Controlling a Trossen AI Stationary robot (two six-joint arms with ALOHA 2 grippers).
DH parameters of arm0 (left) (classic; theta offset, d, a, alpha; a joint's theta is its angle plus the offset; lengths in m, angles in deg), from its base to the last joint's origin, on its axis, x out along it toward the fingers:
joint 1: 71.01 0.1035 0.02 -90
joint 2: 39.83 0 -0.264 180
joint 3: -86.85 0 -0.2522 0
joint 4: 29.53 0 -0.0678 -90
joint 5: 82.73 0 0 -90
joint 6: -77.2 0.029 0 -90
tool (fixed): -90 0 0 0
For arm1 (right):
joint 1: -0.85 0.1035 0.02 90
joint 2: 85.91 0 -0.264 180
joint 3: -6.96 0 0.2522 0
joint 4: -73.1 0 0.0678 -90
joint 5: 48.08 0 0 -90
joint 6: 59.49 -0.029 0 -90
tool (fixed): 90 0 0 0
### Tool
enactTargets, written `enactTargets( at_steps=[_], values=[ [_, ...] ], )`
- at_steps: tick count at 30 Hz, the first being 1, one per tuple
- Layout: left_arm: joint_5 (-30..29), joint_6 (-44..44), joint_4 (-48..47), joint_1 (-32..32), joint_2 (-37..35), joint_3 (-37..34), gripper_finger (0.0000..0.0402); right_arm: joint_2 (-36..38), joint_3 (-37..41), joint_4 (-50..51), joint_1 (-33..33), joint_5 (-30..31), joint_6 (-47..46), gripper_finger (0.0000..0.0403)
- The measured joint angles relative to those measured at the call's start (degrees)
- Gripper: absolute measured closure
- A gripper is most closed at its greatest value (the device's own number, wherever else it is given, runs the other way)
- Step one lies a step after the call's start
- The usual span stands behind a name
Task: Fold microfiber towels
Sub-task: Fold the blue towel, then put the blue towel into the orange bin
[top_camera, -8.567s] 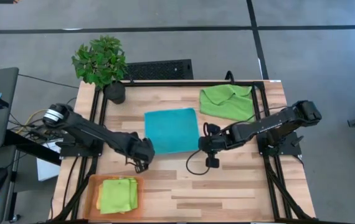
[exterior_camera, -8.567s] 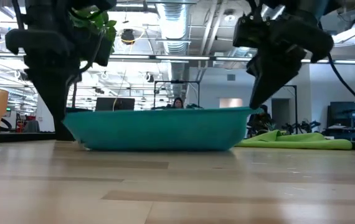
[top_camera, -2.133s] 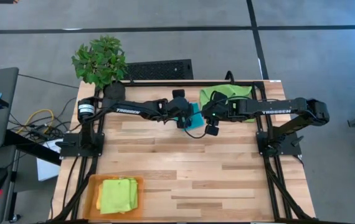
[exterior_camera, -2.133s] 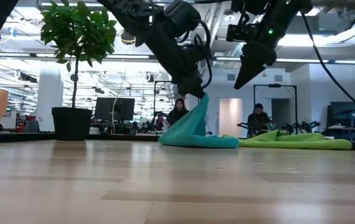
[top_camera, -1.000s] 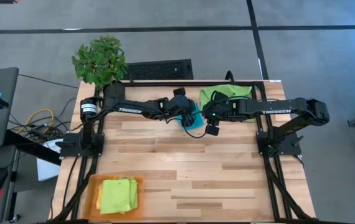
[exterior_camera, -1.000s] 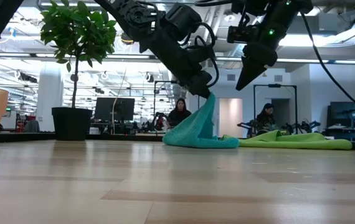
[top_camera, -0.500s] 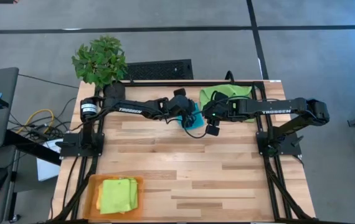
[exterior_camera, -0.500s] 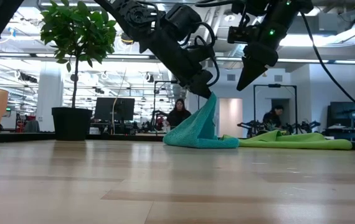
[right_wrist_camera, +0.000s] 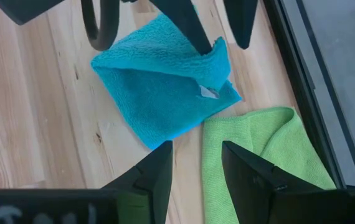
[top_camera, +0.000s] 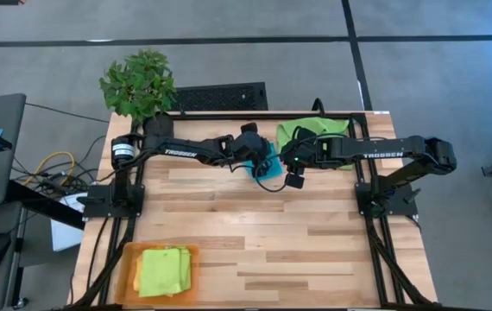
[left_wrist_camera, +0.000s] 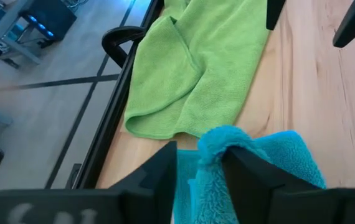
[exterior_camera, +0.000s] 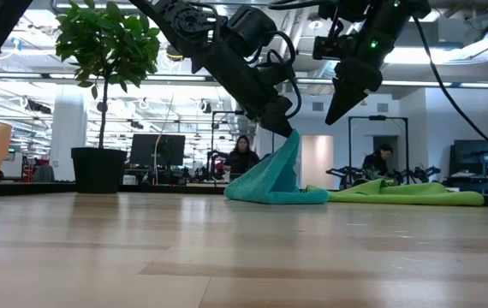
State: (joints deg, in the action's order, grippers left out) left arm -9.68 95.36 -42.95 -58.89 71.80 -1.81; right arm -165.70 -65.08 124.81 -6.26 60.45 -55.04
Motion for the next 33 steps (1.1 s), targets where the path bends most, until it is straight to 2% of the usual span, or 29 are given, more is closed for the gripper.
enactTargets(
  at_steps=[4,8,13,15,18,26,29,33],
  values=[
    [0.0,-0.4,0.0,-0.1,0.0,0.0,0.0255,0.0,0.0,0.0,0.0,0.0,0.0,0.0242],
    [-1.2,0.6,-1.4,-0.8,-0.1,0.6,0.0240,0.0,0.0,0.0,0.0,0.0,0.0,0.0242],
    [-5.3,0.7,-8.4,-1.7,-2.2,3.0,0.0238,0.0,0.0,0.3,0.0,0.0,0.0,0.0242],
    [-5.3,0.6,-10.4,-1.8,-3.1,3.7,0.0238,0.0,0.0,0.6,0.0,0.0,0.0,0.0242],
    [-4.1,0.7,-11.0,-1.9,-3.9,3.7,0.0238,0.0,0.0,0.7,0.0,0.0,0.0,0.0242],
    [-5.9,0.2,-12.5,-0.6,-3.7,3.7,0.0238,0.0,0.0,0.6,0.0,0.0,-0.1,0.0242],
    [-5.1,-1.3,-16.1,-0.1,-3.7,3.7,0.0238,0.0,0.0,0.7,0.0,0.0,-0.2,0.0242],
    [0.5,-3.2,-26.3,0.8,-3.7,3.7,0.0238,0.0,0.0,1.3,0.0,0.0,-0.4,0.0242]
  ],
)
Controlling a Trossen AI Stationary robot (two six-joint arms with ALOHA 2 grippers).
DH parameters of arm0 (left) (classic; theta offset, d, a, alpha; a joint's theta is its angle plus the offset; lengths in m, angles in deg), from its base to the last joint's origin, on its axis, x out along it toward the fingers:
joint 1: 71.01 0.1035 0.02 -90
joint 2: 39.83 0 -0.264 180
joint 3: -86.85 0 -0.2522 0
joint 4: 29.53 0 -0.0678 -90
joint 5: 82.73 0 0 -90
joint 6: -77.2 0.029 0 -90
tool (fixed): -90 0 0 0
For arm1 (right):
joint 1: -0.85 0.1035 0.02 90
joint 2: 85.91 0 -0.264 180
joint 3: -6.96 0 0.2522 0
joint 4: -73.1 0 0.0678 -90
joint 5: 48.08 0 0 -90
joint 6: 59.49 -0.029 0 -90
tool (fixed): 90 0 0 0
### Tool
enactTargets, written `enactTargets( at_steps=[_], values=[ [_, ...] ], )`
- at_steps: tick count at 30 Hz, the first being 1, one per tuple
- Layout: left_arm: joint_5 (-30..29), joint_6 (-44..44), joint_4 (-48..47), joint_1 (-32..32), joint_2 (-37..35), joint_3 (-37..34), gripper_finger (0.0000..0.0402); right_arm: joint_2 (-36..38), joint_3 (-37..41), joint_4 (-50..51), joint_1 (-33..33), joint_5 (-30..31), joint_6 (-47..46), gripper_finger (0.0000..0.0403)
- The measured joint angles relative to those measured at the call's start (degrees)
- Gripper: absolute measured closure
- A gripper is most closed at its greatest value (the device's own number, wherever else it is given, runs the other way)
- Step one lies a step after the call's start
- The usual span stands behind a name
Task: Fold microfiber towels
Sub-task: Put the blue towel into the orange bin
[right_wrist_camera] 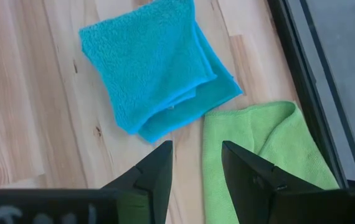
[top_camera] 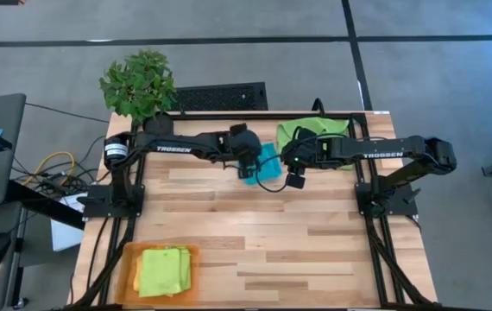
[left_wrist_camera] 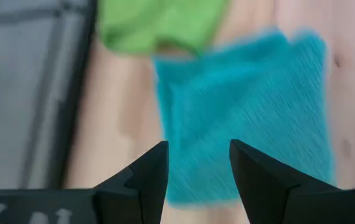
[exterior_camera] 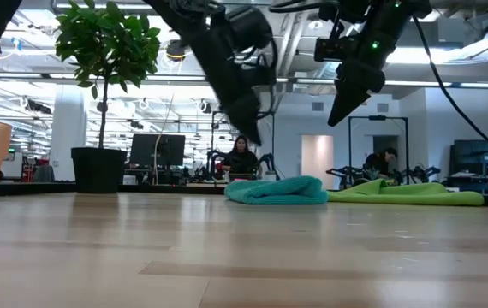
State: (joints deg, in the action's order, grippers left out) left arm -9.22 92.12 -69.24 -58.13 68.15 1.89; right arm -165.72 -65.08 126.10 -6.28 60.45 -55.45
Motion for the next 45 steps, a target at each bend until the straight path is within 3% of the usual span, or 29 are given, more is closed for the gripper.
enactTargets(
  at_steps=[5,8,14,23,45],
  values=[
    [7.5,-6.9,-7.8,1.8,0.0,0.0,0.0238,0.0,0.0,-0.2,0.0,0.0,0.4,0.0242],
    [8.4,-3.8,-10.5,1.9,0.0,-0.6,0.0238,0.0,0.0,-0.2,0.0,0.0,0.8,0.0242],
    [14.1,1.7,-5.5,0.2,0.0,-7.5,0.0238,0.0,0.0,-0.2,0.0,0.0,1.5,0.0242],
    [9.3,15.4,11.9,-3.5,0.0,-16.2,0.0238,0.0,0.0,-0.5,0.0,0.0,2.0,0.0242],
    [9.7,20.5,26.1,-3.5,2.5,-22.0,0.0238,0.0,0.0,-0.7,0.0,0.0,1.9,0.0242]
  ],
)
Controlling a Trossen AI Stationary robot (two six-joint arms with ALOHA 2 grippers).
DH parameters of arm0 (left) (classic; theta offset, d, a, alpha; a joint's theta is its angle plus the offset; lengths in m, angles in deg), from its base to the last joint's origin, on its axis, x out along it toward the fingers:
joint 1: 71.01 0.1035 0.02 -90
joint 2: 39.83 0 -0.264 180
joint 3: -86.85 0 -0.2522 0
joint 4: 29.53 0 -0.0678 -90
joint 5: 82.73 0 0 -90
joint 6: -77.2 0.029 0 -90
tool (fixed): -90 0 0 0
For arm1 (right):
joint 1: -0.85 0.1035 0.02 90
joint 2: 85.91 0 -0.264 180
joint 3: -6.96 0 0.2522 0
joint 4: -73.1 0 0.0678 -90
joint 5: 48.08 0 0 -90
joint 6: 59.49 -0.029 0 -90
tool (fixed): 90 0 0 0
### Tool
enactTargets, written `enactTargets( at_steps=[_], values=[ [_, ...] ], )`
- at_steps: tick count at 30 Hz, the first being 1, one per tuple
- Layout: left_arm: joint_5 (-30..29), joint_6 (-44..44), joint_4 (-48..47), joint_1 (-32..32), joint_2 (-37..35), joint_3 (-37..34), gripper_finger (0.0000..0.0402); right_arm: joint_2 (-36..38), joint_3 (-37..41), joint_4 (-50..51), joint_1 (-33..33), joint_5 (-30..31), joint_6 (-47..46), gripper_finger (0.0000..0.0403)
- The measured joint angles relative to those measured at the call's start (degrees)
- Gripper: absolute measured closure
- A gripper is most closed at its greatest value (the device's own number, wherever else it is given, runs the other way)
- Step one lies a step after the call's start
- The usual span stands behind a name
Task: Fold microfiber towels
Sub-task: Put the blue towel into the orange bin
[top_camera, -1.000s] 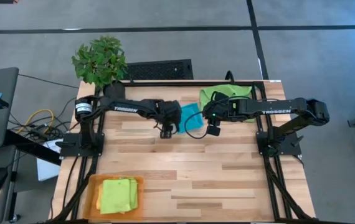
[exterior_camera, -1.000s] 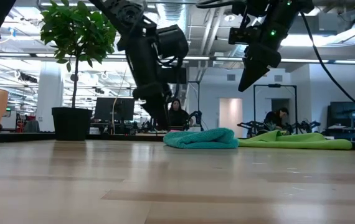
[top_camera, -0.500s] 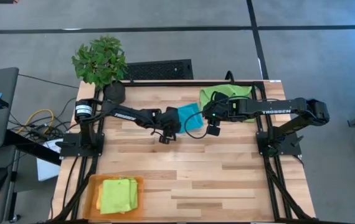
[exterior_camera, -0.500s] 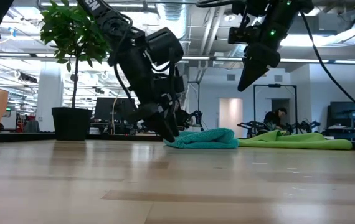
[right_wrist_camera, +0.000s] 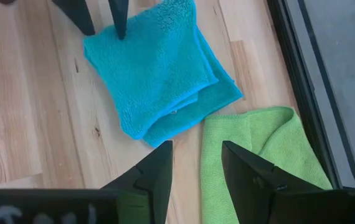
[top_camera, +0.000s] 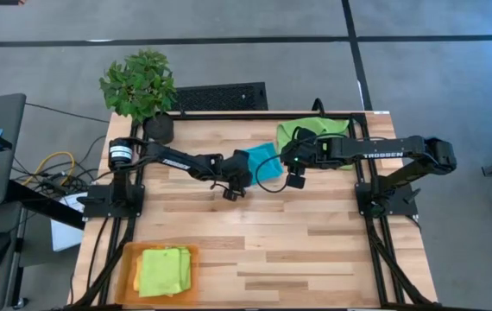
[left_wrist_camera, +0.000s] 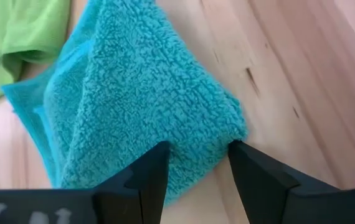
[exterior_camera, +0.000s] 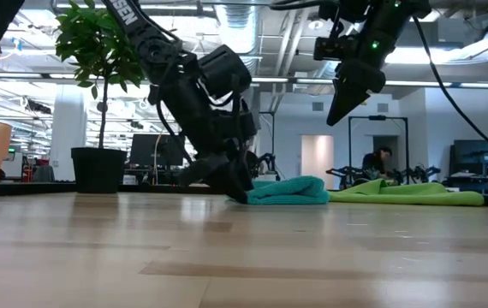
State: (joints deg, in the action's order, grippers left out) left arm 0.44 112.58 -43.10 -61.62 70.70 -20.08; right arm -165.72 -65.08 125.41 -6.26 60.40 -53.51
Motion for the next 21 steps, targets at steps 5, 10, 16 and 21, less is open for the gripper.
enactTargets(
  at_steps=[5,10,16,21],
  values=[
    [-0.5,0.5,1.9,0.0,1.7,0.1,0.0238,0.0,0.0,0.0,0.0,0.0,-0.1,0.0242],
    [-3.6,0.0,1.6,-0.2,2.7,0.2,0.0271,0.0,0.0,0.1,0.0,-0.1,-0.1,0.0242],
    [-4.4,-3.2,0.7,-0.5,2.9,0.1,0.0387,0.0,0.0,0.0,0.0,-0.1,-0.4,0.0242],
    [-6.1,-7.7,-4.5,-1.9,0.6,0.0,0.0397,0.0,0.0,0.1,0.0,-0.1,-0.4,0.0242]
  ],
)
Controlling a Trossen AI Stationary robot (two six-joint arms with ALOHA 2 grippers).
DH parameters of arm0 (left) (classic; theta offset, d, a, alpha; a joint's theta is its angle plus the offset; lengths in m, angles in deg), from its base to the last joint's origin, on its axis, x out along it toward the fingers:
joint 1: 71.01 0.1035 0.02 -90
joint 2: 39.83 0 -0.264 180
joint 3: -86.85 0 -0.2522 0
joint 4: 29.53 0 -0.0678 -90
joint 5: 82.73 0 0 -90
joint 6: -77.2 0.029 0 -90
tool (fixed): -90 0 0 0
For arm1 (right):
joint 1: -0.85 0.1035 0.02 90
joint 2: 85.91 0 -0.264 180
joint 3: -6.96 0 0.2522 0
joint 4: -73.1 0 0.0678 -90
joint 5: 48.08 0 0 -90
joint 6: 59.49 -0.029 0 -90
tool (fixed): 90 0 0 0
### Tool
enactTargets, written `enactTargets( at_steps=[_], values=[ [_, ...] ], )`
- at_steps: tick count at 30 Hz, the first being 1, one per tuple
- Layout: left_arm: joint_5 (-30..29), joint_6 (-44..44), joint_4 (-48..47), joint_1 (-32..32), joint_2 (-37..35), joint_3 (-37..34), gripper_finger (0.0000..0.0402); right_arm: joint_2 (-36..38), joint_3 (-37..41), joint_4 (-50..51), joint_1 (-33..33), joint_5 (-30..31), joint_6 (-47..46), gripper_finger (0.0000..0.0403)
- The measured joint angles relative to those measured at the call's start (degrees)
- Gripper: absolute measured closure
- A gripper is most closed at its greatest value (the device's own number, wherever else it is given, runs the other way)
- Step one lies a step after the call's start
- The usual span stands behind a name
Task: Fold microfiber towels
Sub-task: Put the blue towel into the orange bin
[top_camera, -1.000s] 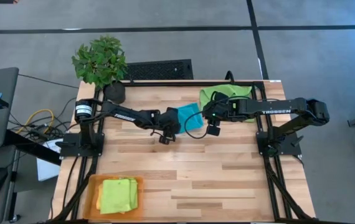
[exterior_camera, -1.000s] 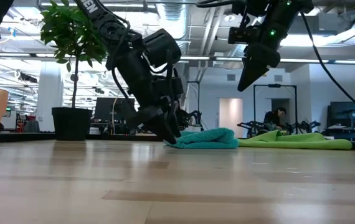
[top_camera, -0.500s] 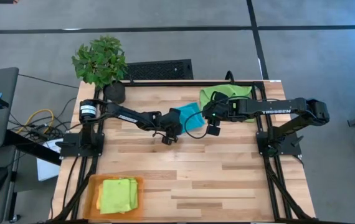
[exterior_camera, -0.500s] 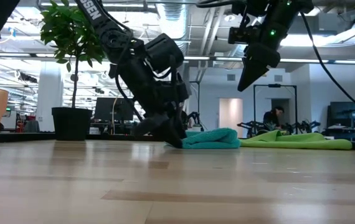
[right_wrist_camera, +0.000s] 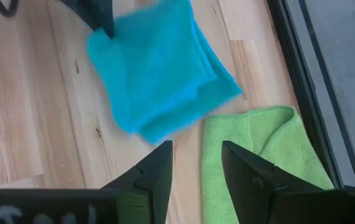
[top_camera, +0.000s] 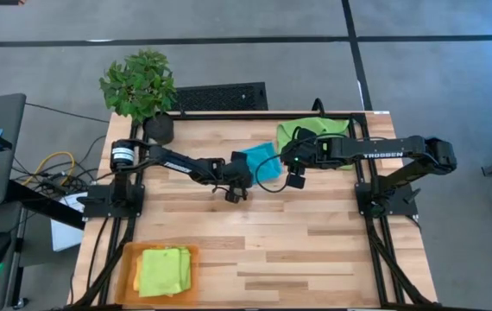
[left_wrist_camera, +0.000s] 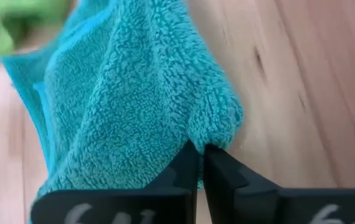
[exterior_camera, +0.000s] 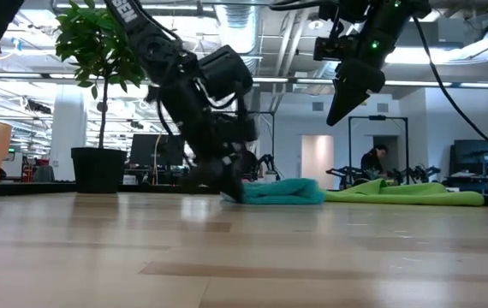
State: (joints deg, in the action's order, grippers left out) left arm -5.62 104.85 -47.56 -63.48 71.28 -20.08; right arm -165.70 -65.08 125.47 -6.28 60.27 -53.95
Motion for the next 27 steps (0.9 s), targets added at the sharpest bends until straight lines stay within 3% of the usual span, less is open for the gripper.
enactTargets(
  at_steps=[13,20,27],
  values=[
    [0.3,-15.9,-29.0,-6.3,-14.8,-0.3,0.0401,0.0,0.0,-0.1,0.0,0.0,-0.1,0.0242],
    [5.6,-30.5,-43.2,-12.6,-23.4,-0.2,0.0401,0.0,0.0,-0.9,0.0,-0.2,0.1,0.0242],
    [6.4,-47.1,-54.8,-22.0,-26.4,-0.2,0.0401,0.0,0.0,-3.8,2.2,-5.4,3.2,0.0242]
  ],
)
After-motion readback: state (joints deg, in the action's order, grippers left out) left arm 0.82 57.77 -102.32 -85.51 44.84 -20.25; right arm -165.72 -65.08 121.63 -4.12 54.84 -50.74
